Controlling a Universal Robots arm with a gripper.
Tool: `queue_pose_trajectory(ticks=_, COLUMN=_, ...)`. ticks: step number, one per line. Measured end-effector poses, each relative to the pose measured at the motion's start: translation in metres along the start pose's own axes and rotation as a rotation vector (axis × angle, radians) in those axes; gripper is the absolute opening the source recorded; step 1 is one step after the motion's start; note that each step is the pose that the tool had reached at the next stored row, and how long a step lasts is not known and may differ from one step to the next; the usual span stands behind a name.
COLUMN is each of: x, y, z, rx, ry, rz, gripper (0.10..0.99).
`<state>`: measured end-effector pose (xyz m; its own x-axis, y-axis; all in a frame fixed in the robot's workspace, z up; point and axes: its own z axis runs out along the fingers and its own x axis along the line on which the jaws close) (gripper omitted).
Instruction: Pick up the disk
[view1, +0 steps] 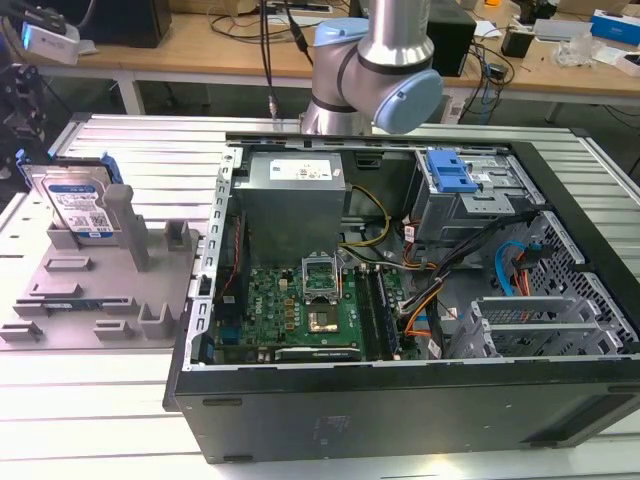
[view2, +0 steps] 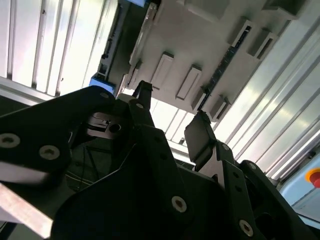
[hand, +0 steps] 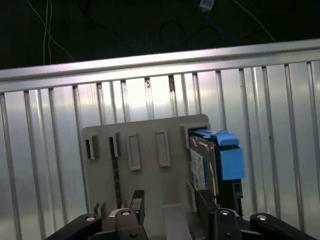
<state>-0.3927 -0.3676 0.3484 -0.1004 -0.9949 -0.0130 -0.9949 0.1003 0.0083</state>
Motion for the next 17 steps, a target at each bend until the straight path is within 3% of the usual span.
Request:
queue_pose_trajectory(ticks=1, x=-0.0065, y=0.0007, z=0.0001, rx=0.0, ry=0.0004, rz=-0.007, gripper=0.541)
queue_pose_trajectory(ticks=12, x=-0.0455, y=0.0047, z=0.0007, rx=0.001, ry=0.0016, rz=-0.052, gripper=0.541)
queue_pose_trajectory(ticks=17, x=-0.0523, y=0.011, z=0.0016, rx=0.002, ry=0.0024, rz=-0.058, gripper=0.541)
